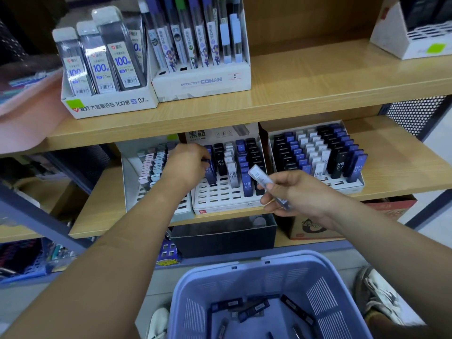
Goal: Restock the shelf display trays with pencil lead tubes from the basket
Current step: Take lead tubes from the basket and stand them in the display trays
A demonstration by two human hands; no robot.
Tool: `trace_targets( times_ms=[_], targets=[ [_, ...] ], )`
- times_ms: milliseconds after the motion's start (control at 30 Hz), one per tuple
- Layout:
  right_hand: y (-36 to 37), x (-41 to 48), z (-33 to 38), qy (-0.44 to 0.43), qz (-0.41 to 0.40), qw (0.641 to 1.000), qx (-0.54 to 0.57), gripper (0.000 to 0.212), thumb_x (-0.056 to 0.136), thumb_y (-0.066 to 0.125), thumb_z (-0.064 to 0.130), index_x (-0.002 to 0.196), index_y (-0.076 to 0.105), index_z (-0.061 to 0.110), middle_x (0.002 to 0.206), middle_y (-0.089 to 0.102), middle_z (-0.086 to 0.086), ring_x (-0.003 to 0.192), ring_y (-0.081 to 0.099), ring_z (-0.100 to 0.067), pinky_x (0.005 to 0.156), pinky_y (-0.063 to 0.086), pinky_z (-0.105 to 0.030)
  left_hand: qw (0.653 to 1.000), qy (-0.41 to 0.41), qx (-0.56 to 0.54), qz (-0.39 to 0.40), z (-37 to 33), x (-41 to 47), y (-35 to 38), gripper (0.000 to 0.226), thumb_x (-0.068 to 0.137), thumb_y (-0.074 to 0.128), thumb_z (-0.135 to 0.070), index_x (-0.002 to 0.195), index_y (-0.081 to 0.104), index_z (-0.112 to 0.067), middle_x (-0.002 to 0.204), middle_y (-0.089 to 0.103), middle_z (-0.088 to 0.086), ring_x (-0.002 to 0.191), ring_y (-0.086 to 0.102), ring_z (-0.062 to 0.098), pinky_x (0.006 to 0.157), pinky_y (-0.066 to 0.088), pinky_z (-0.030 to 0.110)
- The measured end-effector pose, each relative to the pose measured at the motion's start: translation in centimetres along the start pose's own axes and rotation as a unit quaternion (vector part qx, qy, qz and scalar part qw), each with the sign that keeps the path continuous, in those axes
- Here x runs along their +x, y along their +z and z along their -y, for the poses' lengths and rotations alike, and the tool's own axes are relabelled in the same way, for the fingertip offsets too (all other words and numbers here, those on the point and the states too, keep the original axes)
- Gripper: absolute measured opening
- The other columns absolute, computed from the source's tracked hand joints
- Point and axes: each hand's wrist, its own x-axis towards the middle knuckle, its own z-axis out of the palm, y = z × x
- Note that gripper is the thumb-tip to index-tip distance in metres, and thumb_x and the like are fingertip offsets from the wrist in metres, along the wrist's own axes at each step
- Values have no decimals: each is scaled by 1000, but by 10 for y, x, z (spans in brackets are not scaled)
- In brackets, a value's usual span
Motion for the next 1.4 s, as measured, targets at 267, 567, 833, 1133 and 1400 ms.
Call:
trace_targets(
  times_ms=[267, 567, 833, 1133, 1400],
  targets=[
    [6, 4, 0, 27, 5, 999, 47, 20, 101, 51, 17, 116, 64, 11, 89, 65, -7, 75, 69, -14, 67, 57, -24, 997, -6, -23, 75, 8, 5, -5, 23, 90, 62, -11, 110, 71, -11, 116, 67, 6, 106, 61, 21, 94, 46, 24],
    [7, 4, 1, 43, 34, 989, 141, 20, 98, 54, 6, 116, 64, 8, 87, 68, -8, 75, 71, -17, 65, 58, -30, 997, -27, -69, 13, 13, 1, 16, 21, 89, 60, -3, 106, 71, -9, 102, 71, 6, 96, 65, 19, 85, 42, 17],
    [10, 1, 0, 20, 41, 992, 115, 16, 96, 57, 7, 108, 67, 13, 92, 75, -10, 80, 74, -20, 64, 59, -28, 995, -5, -95, -16, -11, -4, 1, 25, 96, 52, -12, 114, 69, -9, 116, 67, 9, 100, 62, 21, 86, 46, 22],
    [20, 4, -2, -9, 28, 992, 124, 18, 95, 60, 13, 112, 68, 13, 95, 76, -10, 77, 72, -16, 70, 58, -27, 847, -86, -481, 208, -41, -33, -28, 26, 84, 68, -5, 110, 66, -6, 81, 72, 14, 70, 68, 16, 70, 59, 25],
    [22, 11, -8, 20, -31, 999, 20, 18, 101, 51, 21, 107, 65, 12, 82, 71, -6, 68, 63, -17, 71, 53, -32, 917, -66, -372, 130, -19, -30, -38, 17, 76, 75, -23, 84, 73, -9, 71, 72, 6, 65, 68, 16, 64, 58, 24]
  ],
)
